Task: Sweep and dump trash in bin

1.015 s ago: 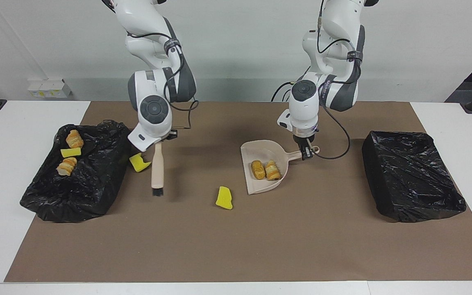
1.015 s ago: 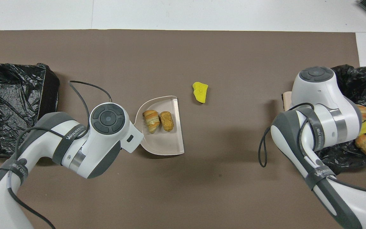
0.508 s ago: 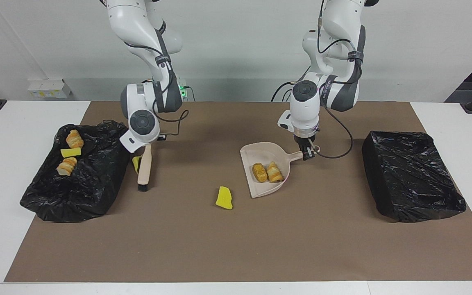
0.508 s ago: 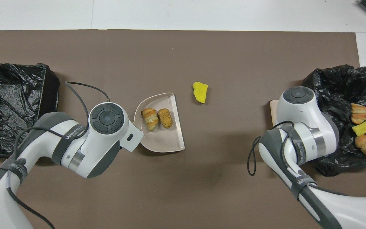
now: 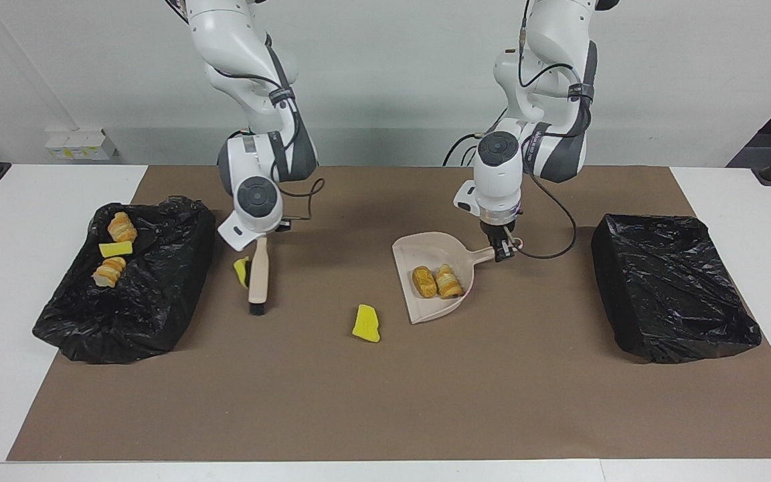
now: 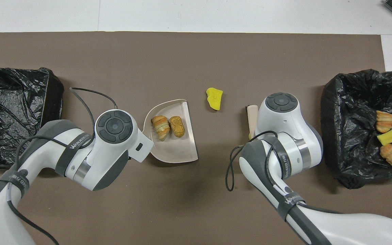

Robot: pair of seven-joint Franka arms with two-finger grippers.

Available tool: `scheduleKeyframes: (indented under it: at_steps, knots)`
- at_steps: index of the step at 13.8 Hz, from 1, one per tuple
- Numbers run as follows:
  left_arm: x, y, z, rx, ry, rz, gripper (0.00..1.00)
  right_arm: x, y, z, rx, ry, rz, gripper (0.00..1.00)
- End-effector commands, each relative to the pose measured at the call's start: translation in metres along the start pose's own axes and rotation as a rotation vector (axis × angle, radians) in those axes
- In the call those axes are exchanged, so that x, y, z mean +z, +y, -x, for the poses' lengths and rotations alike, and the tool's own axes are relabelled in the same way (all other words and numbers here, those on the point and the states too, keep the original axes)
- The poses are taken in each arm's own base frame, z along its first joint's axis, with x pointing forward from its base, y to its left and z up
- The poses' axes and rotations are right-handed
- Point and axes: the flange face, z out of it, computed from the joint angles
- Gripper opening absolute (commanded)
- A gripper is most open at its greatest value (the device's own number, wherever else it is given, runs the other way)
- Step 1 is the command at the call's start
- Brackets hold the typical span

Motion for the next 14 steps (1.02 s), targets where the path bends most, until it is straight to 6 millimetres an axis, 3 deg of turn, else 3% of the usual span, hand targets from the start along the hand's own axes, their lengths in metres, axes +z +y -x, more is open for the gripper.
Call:
scheduleKeyframes:
  at_steps: [1, 2, 4, 6, 7, 11, 14]
  knots:
    - [0.001, 0.006, 0.009, -0.019, -0.010, -0.019, 0.00, -0.025, -0.039, -0.006, -0.039, -0.009, -0.072, 0.00]
    - [0.001, 0.006, 0.009, -0.019, -0.010, -0.019, 0.00, -0.037, -0.050, -0.008, -0.056, -0.016, -0.070, 0.00]
    - [0.001, 0.006, 0.009, -0.019, -0.010, -0.019, 0.00, -0.066, -0.051, -0.008, -0.068, -0.034, -0.065, 0.00]
    - [0.001, 0.006, 0.009, -0.019, -0.010, -0.019, 0.00, -0.087, -0.038, -0.008, -0.053, -0.022, -0.070, 0.00]
    - [0.001, 0.006, 0.009, -0.019, -0.010, -0.019, 0.00, -0.092, -0.020, -0.011, -0.028, -0.021, -0.069, 0.00]
    - [0.000, 0.007, 0.009, -0.017, -0.010, -0.019, 0.00, -0.072, 0.031, -0.021, -0.065, 0.004, 0.025, 0.00]
    - [0.000, 0.006, 0.009, -0.019, -0.009, -0.020, 0.00, -0.050, 0.038, -0.032, -0.102, 0.039, 0.068, 0.00]
